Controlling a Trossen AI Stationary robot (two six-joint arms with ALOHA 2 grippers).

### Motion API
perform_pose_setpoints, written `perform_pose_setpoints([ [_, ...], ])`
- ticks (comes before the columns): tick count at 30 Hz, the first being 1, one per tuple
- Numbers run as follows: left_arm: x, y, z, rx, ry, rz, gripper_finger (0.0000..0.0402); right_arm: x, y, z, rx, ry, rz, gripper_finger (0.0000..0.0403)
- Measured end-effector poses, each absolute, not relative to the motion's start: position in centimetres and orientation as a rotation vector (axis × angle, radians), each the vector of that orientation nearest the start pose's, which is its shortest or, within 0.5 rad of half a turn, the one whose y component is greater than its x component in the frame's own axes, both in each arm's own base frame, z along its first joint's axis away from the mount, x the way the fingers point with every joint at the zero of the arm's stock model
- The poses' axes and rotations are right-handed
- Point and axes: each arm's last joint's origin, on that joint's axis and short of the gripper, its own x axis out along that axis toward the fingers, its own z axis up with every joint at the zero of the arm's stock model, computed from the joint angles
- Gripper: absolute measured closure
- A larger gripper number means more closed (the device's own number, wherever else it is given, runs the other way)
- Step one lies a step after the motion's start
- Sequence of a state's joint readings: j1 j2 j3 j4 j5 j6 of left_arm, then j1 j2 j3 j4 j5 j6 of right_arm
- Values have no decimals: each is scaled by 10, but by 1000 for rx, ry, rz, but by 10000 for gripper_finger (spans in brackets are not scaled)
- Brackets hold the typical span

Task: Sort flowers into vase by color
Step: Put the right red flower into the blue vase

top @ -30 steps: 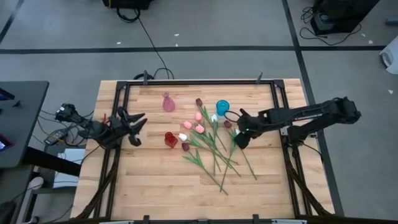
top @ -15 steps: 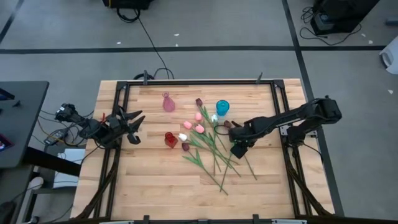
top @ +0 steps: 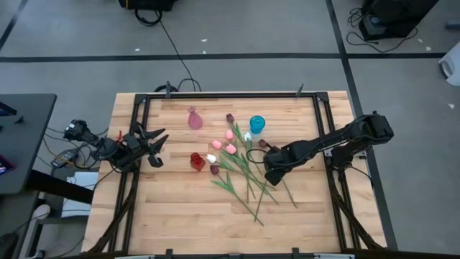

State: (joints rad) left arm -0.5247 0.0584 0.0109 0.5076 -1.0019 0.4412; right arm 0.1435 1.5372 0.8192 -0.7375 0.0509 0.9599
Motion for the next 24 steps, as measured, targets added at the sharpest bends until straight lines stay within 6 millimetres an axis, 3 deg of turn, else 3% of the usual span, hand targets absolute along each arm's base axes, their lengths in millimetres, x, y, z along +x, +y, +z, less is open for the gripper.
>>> perform_pose_setpoints([
  [5,80,-18,204,110,-221,529,277,244,33,155,640,1349,-623,392],
  [12,80,-18,203,102,-203,564,277,244,24,157,670,1347,-623,397],
  [24,81,-17,199,71,-178,585,277,238,18,183,613,1217,-584,400],
])
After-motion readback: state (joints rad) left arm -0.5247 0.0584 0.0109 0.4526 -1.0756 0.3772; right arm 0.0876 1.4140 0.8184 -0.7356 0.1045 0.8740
